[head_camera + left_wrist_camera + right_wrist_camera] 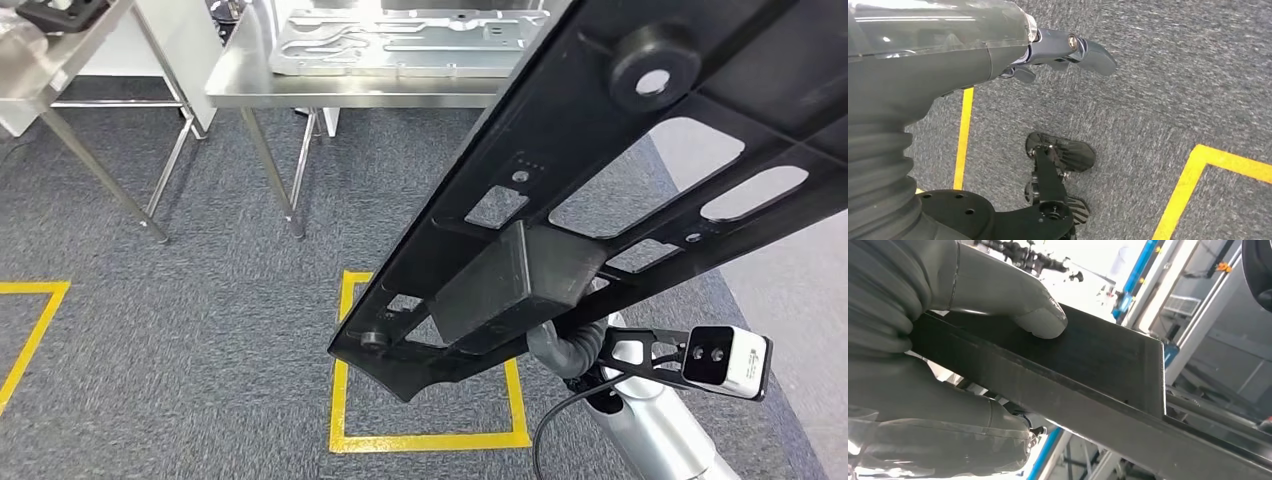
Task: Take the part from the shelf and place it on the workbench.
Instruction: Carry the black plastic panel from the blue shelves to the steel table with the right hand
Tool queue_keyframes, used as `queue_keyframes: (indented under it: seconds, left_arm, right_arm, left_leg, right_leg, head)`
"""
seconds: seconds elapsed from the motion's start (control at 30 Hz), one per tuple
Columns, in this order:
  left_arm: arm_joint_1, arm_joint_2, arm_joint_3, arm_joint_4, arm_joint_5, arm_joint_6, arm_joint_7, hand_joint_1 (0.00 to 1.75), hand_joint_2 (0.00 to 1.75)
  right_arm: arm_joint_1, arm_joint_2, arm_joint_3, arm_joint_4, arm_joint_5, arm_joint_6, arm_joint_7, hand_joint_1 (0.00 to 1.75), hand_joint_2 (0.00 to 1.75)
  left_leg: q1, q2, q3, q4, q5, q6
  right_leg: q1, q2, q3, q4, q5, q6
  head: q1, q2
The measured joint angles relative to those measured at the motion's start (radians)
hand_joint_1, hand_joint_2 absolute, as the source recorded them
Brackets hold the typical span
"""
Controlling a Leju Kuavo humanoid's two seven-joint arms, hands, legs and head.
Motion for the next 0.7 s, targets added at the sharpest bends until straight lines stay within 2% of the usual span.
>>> queue_keyframes:
  seconds: [0.07, 0.1, 0.17, 0.2, 0.23, 0.27, 0.3, 0.37, 0.43, 0.5, 0.57, 0.6, 0.63, 0.7]
  left_arm:
    - [0.0, 0.0, 0.0, 0.0, 0.0, 0.0, 0.0, 0.0, 1.75]
    - [0.0, 0.001, 0.0, 0.0, 0.001, -0.003, -0.001, 0.0, 1.75]
    - [0.001, 0.002, 0.0, 0.0, 0.005, -0.013, -0.003, 0.0, 1.75]
    - [0.003, 0.002, 0.0, 0.0, 0.007, -0.02, -0.004, 0.0, 1.75]
    - [0.005, 0.002, 0.0, 0.0, 0.009, -0.025, -0.005, 0.0, 1.75]
    - [0.007, 0.002, 0.0, 0.0, 0.01, -0.028, -0.007, 0.0, 1.75]
    - [0.008, 0.003, 0.0, 0.0, 0.011, -0.03, -0.008, 0.0, 1.75]
    - [0.008, 0.004, 0.0, 0.0, 0.012, -0.032, -0.011, 0.0, 1.75]
    - [0.006, 0.005, 0.0, 0.0, 0.012, -0.033, -0.013, 0.0, 1.75]
    - [0.005, 0.007, 0.0, 0.0, 0.013, -0.033, -0.014, 0.0, 1.75]
    - [0.004, 0.007, 0.0, 0.0, 0.013, -0.034, -0.015, 0.0, 1.75]
    - [0.004, 0.008, 0.0, 0.0, 0.013, -0.034, -0.015, 0.0, 1.75]
    - [0.004, 0.008, 0.0, 0.0, 0.013, -0.035, -0.016, 0.0, 1.75]
    - [0.004, 0.008, 0.0, 0.0, 0.013, -0.036, -0.016, 0.0, 1.75]
  right_arm:
    - [0.001, 0.0, 0.0, 0.0, 0.0, 0.0, 0.0, 1.75, 1.75]
    - [0.001, 0.0, -0.002, -0.002, 0.005, 0.001, -0.002, 1.75, 1.75]
    - [0.001, 0.0, -0.005, -0.004, 0.023, 0.004, -0.007, 1.75, 1.75]
    - [0.001, 0.0, -0.006, -0.005, 0.033, 0.005, -0.009, 1.75, 1.75]
    - [0.001, 0.001, -0.006, -0.005, 0.039, 0.005, -0.01, 1.75, 1.75]
    - [0.001, 0.001, -0.006, -0.005, 0.042, 0.005, -0.01, 1.75, 1.75]
    - [0.001, 0.001, -0.006, -0.005, 0.044, 0.005, -0.01, 1.75, 1.75]
    - [0.001, 0.002, -0.006, -0.006, 0.045, 0.005, -0.01, 1.75, 1.75]
    - [0.001, 0.002, -0.006, -0.006, 0.046, 0.005, -0.011, 1.75, 1.75]
    - [0.0, 0.002, -0.006, -0.006, 0.045, 0.005, -0.012, 1.75, 1.75]
    - [-0.002, 0.0, -0.008, -0.006, 0.039, 0.004, -0.013, 1.75, 1.75]
    - [-0.006, -0.002, -0.009, -0.006, 0.034, 0.004, -0.014, 1.75, 1.75]
    - [-0.011, -0.004, -0.011, -0.006, 0.028, 0.004, -0.016, 1.75, 1.75]
    - [-0.018, -0.01, -0.014, -0.006, 0.018, 0.002, -0.018, 1.75, 1.75]
  left_leg:
    - [0.0, 0.003, 0.001, 0.0, -0.001, -0.002]
    - [0.001, -0.006, 0.001, 0.007, -0.009, -0.008]
    - [0.006, -0.049, -0.042, 0.11, -0.071, -0.02]
    - [0.008, -0.073, -0.079, 0.19, -0.108, -0.025]
    - [0.009, -0.087, -0.119, 0.264, -0.134, -0.026]
    - [0.009, -0.09, -0.139, 0.295, -0.133, -0.025]
    - [0.009, -0.09, -0.142, 0.286, -0.112, -0.023]
    - [0.008, -0.092, -0.095, 0.167, -0.034, -0.016]
    - [0.005, -0.097, -0.045, 0.049, 0.01, -0.005]
    - [0.0, -0.099, -0.031, 0.011, 0.01, 0.008]
    - [0.0, -0.099, -0.022, 0.004, 0.012, 0.021]
    - [0.001, -0.098, -0.016, 0.001, 0.013, 0.028]
    - [0.002, -0.097, -0.01, -0.001, 0.013, 0.032]
    - [0.002, -0.095, -0.007, -0.002, 0.01, 0.038]
  right_leg:
    - [0.001, 0.004, -0.001, 0.0, -0.001, -0.002]
    - [-0.001, 0.013, 0.0, -0.003, 0.001, -0.008]
    - [-0.003, 0.038, 0.002, -0.008, 0.004, -0.027]
    - [-0.004, 0.053, 0.003, -0.011, 0.005, -0.037]
    - [-0.002, 0.062, 0.004, -0.011, 0.003, -0.041]
    - [0.0, 0.07, 0.005, -0.01, 0.001, -0.042]
    - [0.001, 0.077, 0.008, -0.01, -0.001, -0.042]
    - [0.002, 0.087, 0.016, -0.008, -0.007, -0.038]
    - [0.005, 0.094, 0.022, -0.005, -0.014, -0.029]
    - [0.007, 0.098, 0.022, -0.001, -0.012, -0.016]
    - [0.004, 0.095, 0.021, 0.012, -0.01, -0.004]
    - [0.003, 0.09, 0.012, 0.033, -0.019, 0.002]
    - [0.001, 0.085, -0.005, 0.068, -0.04, 0.005]
    - [-0.002, 0.076, -0.071, 0.186, -0.096, 0.013]
  head:
    - [0.0, 0.0]
    - [0.0, 0.0]
    - [0.0, 0.0]
    - [0.0, 0.0]
    - [0.0, 0.0]
    - [0.0, 0.0]
    - [0.0, 0.0]
    - [0.0, 0.0]
    - [0.0, 0.0]
    - [0.0, 0.0]
    - [0.0, 0.0]
    - [0.0, 0.0]
    - [0.0, 0.0]
    - [0.0, 0.0]
